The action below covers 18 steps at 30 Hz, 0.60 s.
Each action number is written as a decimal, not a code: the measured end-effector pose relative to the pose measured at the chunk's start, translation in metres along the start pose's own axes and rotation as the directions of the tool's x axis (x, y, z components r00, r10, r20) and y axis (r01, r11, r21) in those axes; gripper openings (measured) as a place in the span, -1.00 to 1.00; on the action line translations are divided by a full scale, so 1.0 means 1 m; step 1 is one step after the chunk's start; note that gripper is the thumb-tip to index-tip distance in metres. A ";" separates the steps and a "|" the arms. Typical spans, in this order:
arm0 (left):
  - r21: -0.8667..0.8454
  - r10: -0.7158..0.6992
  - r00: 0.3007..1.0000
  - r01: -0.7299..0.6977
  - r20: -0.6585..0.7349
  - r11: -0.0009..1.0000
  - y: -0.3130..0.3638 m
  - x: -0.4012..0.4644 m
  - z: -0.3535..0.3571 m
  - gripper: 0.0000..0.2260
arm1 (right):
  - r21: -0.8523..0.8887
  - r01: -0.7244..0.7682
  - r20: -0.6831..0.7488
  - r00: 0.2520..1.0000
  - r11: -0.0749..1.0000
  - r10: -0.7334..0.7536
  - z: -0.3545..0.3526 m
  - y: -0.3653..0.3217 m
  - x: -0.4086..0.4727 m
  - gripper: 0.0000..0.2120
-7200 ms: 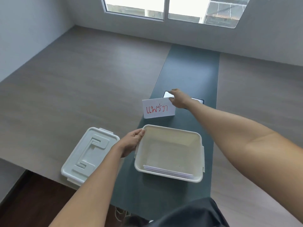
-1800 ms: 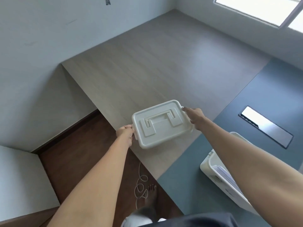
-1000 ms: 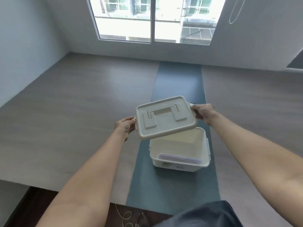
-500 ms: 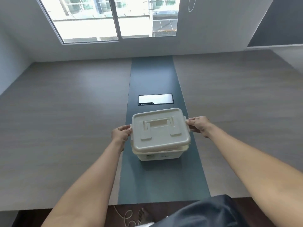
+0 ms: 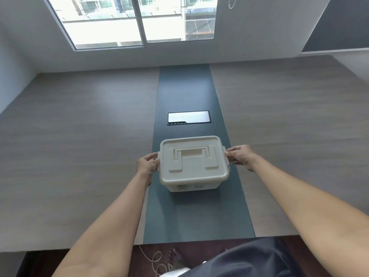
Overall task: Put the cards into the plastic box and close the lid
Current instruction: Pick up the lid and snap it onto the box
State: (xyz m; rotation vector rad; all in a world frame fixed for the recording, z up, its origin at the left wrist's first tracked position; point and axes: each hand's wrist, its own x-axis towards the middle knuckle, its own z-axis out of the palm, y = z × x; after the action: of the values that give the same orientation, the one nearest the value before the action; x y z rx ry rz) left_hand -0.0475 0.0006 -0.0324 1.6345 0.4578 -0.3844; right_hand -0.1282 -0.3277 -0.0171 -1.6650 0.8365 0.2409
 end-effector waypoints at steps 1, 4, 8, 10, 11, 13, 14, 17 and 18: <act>-0.011 -0.003 1.000 0.003 0.002 1.000 -0.001 -0.001 0.000 -0.73 | 0.001 0.002 -0.008 1.000 1.000 -0.002 0.002 0.001 0.000 -0.77; -0.028 -0.026 1.000 0.026 0.016 0.999 -0.003 0.001 -0.001 -0.72 | 0.007 0.001 -0.040 0.999 1.000 -0.001 0.006 0.002 -0.003 -0.77; -0.039 -0.052 0.998 0.053 0.027 0.998 -0.001 -0.002 -0.001 -0.75 | 0.026 -0.003 -0.049 0.999 1.000 0.005 0.007 0.004 -0.005 -0.76; -0.032 -0.063 0.998 0.064 0.016 0.997 -0.001 -0.006 0.000 -0.78 | 0.033 0.003 -0.052 0.999 0.999 -0.001 0.007 0.005 -0.006 -0.76; -0.011 -0.071 0.997 0.071 0.009 0.997 -0.002 -0.008 0.000 -0.77 | 0.025 0.009 -0.062 0.998 1.000 -0.008 0.007 0.005 -0.007 -0.76; 0.059 -0.129 0.992 0.128 0.013 0.990 -0.008 -0.007 -0.002 -0.63 | -0.019 -0.006 -0.055 0.998 1.000 0.005 0.010 0.009 -0.008 -0.71; 0.067 -0.177 0.983 0.174 0.046 0.982 -0.010 -0.009 -0.002 -0.60 | -0.026 -0.041 -0.023 0.999 0.999 0.041 0.012 0.011 -0.008 -0.66; 0.024 -0.280 0.949 0.280 0.142 0.960 -0.014 -0.015 0.001 -0.60 | 0.068 -0.194 0.126 0.975 0.979 0.184 0.022 0.017 -0.012 -0.60; 0.006 -0.292 0.943 0.295 0.157 0.955 -0.014 -0.016 0.002 -0.61 | 0.120 -0.222 0.162 0.966 0.968 0.202 0.025 0.019 -0.014 -0.60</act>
State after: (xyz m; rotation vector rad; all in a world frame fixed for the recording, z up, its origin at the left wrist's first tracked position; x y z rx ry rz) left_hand -0.0684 -0.0010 -0.0362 1.5077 0.5860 -0.7253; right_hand -0.1439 -0.3003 -0.0307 -1.4112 0.8988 0.4414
